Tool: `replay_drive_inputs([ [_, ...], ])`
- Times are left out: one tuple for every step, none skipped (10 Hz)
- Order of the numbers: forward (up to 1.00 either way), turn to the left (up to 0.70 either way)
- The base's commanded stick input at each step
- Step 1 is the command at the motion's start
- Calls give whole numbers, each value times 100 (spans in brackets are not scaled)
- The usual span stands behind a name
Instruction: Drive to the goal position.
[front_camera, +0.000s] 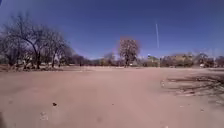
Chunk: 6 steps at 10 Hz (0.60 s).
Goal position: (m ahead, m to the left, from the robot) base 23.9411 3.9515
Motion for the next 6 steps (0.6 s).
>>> replay_drive_inputs([
  [100, 0],
  [100, 0],
  [100, 0],
  [100, 0],
  [100, 0],
  [100, 0],
])
